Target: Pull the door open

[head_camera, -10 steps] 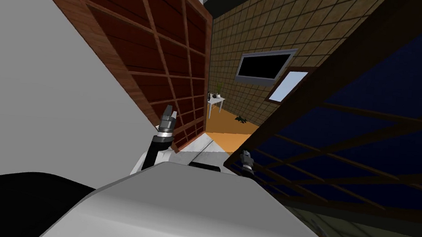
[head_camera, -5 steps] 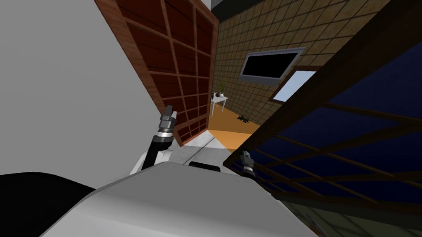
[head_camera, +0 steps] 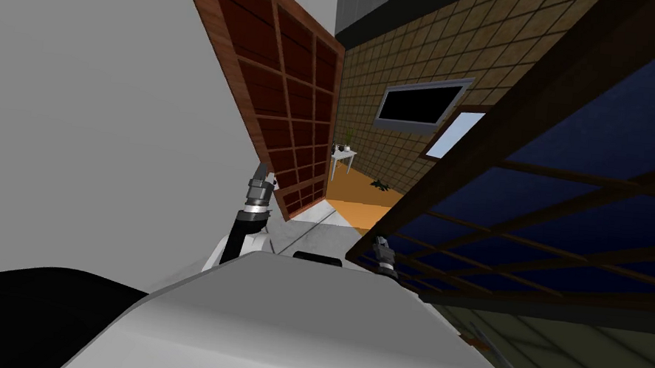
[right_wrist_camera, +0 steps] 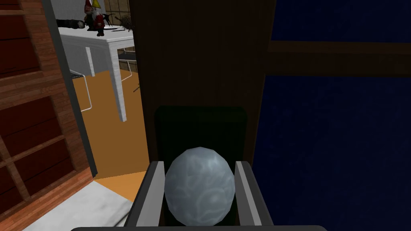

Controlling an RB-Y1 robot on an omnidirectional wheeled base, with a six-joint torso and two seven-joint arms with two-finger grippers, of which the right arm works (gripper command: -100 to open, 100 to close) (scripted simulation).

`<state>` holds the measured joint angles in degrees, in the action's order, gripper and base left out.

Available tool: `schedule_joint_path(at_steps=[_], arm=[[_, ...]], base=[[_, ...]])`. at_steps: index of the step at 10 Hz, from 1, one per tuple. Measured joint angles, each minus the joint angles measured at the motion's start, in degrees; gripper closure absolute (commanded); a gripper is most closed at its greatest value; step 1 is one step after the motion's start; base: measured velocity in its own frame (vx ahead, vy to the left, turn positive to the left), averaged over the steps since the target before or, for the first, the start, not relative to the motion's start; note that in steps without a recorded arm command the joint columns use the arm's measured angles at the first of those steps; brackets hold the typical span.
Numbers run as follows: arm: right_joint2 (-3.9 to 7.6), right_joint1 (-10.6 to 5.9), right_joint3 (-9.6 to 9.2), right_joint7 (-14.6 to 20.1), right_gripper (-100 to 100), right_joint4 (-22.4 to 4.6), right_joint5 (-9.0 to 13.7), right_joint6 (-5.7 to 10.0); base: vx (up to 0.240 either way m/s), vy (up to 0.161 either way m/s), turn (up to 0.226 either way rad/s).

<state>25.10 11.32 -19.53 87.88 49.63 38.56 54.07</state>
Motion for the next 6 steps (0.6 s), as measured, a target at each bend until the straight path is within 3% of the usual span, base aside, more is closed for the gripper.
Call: schedule_joint_path(at_steps=[3, 6], arm=[[1.51, 0.5, -1.93, 2.2, 100, -0.6, -1.0, 2.4], [3.03, 1.78, -3.75, 3.8, 100, -0.3, -1.8, 3.83]], base=[[-0.223, -0.027, 0.118], [-0.211, -0.029, 0.091]])
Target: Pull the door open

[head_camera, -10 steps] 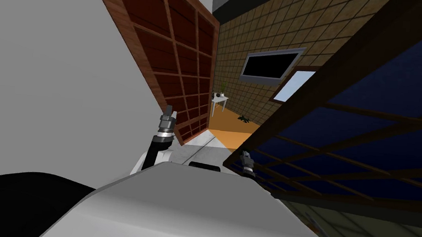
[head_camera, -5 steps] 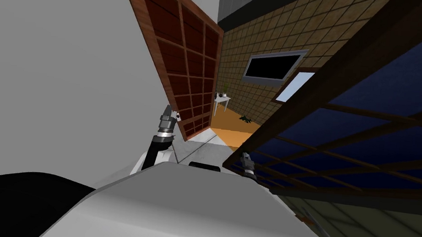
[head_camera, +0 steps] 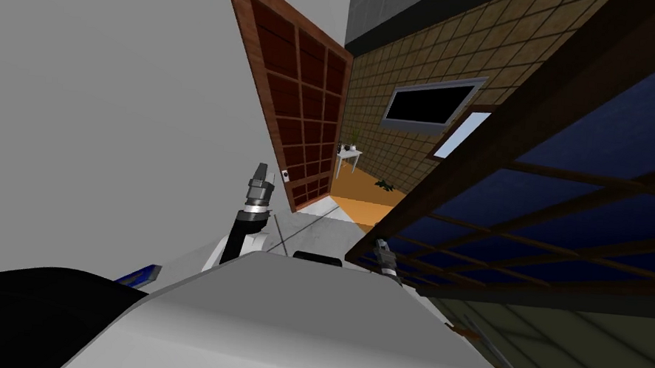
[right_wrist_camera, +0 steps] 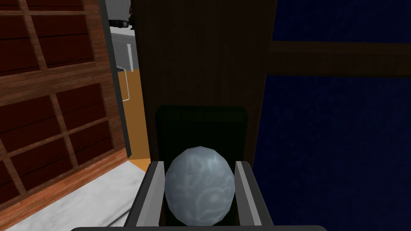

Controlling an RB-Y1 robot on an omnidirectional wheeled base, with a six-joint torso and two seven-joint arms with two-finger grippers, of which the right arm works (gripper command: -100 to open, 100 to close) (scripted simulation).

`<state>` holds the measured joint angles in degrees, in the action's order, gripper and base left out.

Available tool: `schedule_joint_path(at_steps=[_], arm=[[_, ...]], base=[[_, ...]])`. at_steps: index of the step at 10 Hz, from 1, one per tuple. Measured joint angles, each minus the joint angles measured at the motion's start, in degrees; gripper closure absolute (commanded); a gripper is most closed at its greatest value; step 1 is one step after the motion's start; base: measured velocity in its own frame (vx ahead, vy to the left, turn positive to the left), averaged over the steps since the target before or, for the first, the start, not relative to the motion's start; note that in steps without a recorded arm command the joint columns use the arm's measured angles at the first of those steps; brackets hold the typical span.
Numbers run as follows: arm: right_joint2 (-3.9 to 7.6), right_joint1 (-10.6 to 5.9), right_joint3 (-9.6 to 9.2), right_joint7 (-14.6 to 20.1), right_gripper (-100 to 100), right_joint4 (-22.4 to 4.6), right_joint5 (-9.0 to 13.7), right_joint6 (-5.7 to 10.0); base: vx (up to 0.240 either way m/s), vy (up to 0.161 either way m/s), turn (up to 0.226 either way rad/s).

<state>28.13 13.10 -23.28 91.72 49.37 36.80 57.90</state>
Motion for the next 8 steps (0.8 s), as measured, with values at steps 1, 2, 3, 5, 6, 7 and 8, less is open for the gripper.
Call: schedule_joint_path(at_steps=[1, 2, 3, 5, 6, 7, 8], arm=[[0.38, 0.13, -0.62, 0.7, 100, -0.3, -0.3, 0.69], [0.32, 0.28, -0.85, 0.8, 100, -0.5, -0.4, 0.74], [0.85, 0.64, -1.1, 1.2, 100, -0.4, -0.5, 1.09], [1.42, 0.74, -1.8, 2.1, 100, -1.0, -0.8, 2.37], [1.66, 0.74, -2.34, 2.6, 100, -1.4, -1.1, 3.04], [2.14, 1.15, -2.82, 3.1, 100, -1.4, -1.3, 3.69], [2.57, 1.34, -3.34, 3.7, 100, -1.9, -1.6, 4.62]], base=[[-0.097, -0.018, 0.018], [-0.15, 0.0, 0.129], [-0.209, -0.03, 0.118], [-0.192, -0.059, 0.128], [-0.192, -0.042, 0.139], [-0.199, -0.027, 0.122], [-0.175, -0.038, 0.123]])
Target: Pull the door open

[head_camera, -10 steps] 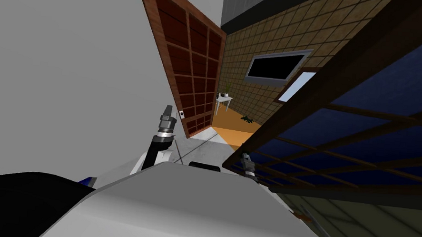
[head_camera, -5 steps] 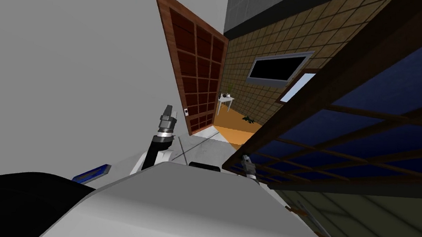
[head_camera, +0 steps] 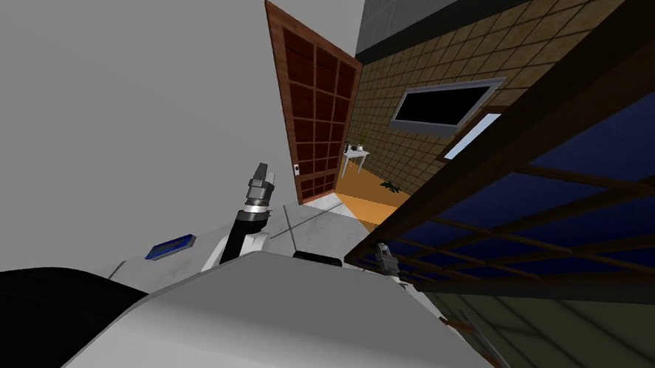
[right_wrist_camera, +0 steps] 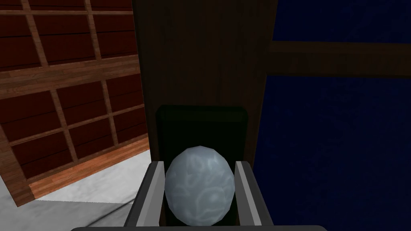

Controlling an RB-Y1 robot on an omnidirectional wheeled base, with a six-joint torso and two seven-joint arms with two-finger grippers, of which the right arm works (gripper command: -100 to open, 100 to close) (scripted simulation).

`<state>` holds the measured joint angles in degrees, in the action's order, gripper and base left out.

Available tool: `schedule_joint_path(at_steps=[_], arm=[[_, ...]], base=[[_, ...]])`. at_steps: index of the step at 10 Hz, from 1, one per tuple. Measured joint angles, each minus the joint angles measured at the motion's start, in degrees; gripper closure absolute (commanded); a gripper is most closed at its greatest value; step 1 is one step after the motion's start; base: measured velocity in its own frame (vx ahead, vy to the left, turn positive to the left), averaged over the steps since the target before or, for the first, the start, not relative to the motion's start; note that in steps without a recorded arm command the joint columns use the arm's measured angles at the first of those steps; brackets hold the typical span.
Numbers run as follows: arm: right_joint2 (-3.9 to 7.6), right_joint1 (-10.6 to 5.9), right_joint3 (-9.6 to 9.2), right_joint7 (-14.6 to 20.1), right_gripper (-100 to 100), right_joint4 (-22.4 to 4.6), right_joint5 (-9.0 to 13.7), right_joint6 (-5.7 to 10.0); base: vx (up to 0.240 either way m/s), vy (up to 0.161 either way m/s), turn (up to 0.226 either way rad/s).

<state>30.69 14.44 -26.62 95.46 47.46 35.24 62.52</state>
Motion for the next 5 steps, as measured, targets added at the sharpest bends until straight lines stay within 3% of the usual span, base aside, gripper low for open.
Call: schedule_joint_path(at_steps=[2, 3, 5], arm=[[0.68, 0.41, -0.97, 1.1, 100, -0.8, -0.4, 1.52], [1.05, 0.67, -1.31, 1.5, 100, -0.8, -0.6, 2.04], [1.14, 0.89, -1.68, 1.8, 100, -1.3, -0.8, 2.41]], base=[[-0.2, -0.033, 0.101], [-0.086, -0.016, 0.016], [-0.175, -0.053, 0.145]])
